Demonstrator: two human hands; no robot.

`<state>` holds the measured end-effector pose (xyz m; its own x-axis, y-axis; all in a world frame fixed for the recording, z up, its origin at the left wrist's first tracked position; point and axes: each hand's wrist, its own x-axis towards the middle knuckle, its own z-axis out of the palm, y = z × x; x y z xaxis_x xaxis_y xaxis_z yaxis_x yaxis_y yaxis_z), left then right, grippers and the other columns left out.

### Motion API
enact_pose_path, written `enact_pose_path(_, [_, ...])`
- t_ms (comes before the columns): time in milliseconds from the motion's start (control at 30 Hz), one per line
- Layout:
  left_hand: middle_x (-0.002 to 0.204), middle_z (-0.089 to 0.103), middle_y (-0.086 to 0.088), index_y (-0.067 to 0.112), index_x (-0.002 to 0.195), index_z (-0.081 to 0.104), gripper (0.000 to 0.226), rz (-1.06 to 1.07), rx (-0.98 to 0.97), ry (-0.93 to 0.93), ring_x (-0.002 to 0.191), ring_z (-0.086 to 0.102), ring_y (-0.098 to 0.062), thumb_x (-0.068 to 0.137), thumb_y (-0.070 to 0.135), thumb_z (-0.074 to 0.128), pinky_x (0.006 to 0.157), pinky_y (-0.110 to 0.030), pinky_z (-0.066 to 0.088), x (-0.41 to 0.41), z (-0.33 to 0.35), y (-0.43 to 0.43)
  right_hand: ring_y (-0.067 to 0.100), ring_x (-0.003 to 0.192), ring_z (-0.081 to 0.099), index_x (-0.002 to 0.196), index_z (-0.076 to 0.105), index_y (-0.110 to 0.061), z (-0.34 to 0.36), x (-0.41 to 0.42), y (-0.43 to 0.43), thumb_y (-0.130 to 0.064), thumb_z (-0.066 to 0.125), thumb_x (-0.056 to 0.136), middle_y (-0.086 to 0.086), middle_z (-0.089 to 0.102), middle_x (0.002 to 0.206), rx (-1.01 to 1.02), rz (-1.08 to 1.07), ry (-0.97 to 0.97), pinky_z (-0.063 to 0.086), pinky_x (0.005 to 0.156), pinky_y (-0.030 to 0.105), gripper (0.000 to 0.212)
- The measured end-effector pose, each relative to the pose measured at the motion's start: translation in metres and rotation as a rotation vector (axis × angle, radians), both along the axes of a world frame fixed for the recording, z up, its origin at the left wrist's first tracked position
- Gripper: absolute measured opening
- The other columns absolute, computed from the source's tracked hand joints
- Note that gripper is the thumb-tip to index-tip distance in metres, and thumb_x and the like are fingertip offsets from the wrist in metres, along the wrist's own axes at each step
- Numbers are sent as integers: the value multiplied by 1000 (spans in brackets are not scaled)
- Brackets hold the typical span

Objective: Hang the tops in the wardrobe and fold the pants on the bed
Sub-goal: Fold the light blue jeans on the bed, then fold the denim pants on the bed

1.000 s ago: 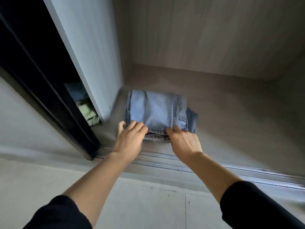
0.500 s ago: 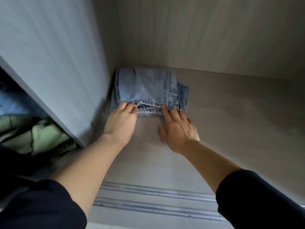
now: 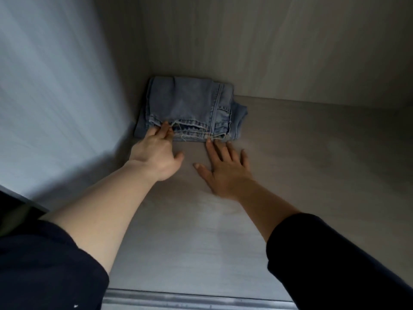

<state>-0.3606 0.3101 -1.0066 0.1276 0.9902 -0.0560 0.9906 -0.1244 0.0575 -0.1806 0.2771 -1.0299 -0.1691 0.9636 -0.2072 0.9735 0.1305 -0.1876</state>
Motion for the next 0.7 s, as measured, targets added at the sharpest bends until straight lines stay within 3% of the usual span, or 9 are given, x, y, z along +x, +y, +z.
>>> enact_pose_path(133, [161, 1, 2, 17, 152, 9, 74, 25, -199, -47, 147, 5, -19, 94, 56, 33, 118, -38, 19, 6, -1, -25, 27, 146, -17, 152, -15, -22, 7, -15, -11, -57, 11, 98, -4, -17, 160, -104, -66, -28, -7, 117, 53, 69])
enact_pose_path(267, [159, 18, -3, 16, 150, 24, 55, 58, -57, -173, 146, 16, -19, 99, 37, 33, 115, -34, 21, 11, -10, -81, 27, 147, -13, 153, -9, -19, 15, -4, -48, -50, 18, 101, -1, -12, 161, -137, 6, 0, -3, 119, 49, 66])
enact_pose_path(400, [159, 17, -2, 20, 150, 25, 53, 43, -120, -163, 146, 15, -19, 99, 33, 33, 117, -36, 18, 18, 9, -139, 23, 149, -1, 153, 6, -18, 42, 23, -114, -45, 32, 101, -2, 2, 162, -167, 4, 88, 7, 120, 41, 65])
enact_pose_path(600, [157, 23, -3, 20, 145, 35, 47, 32, -175, -201, 144, 20, -21, 99, 33, 34, 115, -37, 24, 53, 124, -216, 19, 148, 8, 154, 10, -16, 154, 51, -202, -44, 36, 100, 0, 11, 161, -202, -102, 114, 16, 118, 37, 66])
enact_pose_path(700, [151, 33, -6, 17, 139, 41, 43, 2, -230, -209, 138, 29, -22, 99, 30, 34, 109, -37, 31, 72, 217, -250, 21, 145, 16, 152, 15, -15, 248, 63, -241, -42, 43, 98, 0, 20, 159, -191, -156, 126, 24, 113, 40, 67])
